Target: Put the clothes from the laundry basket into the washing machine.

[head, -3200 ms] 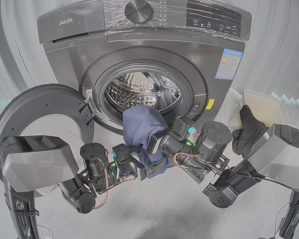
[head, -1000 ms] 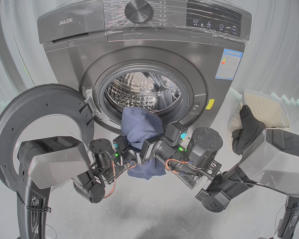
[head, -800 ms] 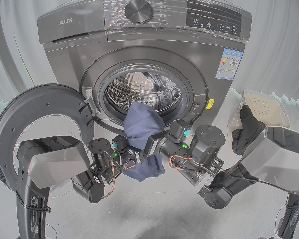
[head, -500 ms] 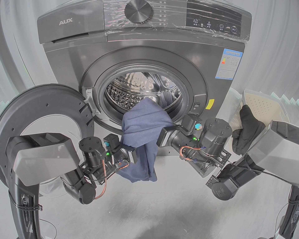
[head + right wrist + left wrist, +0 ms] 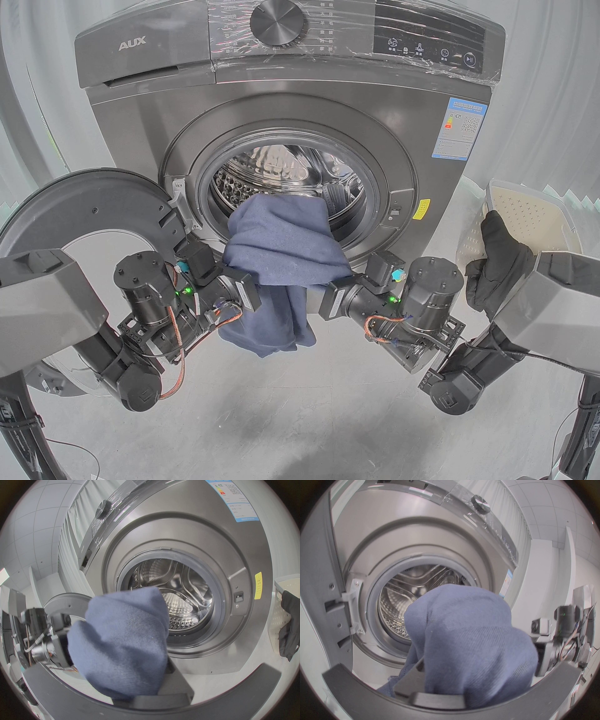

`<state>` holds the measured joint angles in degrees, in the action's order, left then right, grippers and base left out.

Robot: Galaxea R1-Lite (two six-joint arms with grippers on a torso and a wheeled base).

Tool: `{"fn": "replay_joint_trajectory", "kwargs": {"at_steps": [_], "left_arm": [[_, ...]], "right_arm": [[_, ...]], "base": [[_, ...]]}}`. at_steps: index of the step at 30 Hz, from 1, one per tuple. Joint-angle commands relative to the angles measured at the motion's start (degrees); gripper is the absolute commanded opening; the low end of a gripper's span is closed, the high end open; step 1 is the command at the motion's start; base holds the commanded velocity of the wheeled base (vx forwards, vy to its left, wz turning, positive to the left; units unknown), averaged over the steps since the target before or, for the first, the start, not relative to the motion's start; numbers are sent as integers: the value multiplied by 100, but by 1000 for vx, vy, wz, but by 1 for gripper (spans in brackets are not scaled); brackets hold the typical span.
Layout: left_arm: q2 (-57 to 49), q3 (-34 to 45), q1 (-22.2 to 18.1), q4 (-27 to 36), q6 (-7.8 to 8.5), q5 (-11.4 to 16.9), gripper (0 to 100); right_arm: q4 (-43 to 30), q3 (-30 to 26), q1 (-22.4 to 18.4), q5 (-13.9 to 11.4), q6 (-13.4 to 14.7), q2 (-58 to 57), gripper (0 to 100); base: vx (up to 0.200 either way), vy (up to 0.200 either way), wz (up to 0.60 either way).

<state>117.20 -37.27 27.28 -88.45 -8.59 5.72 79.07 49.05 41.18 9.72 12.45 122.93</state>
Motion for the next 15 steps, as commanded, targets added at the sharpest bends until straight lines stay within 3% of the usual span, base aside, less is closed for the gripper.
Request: {"fn": "replay_joint_trajectory", "kwargs": {"at_steps": [1,14,15], "left_arm": [[-470,26,49,-40,-37,0,0],[-584,18,119,-40,-55,-18,0],[-602,18,119,-40,-55,-18,0]], "right_arm": [[-41,-63,110,13,-14,196,0],[91,16,435,-31,-49,390,0],[118,-10,444,-49,-49,354,100]], "base": [[0,0,0],[0,0,0],[0,0,0]]}}
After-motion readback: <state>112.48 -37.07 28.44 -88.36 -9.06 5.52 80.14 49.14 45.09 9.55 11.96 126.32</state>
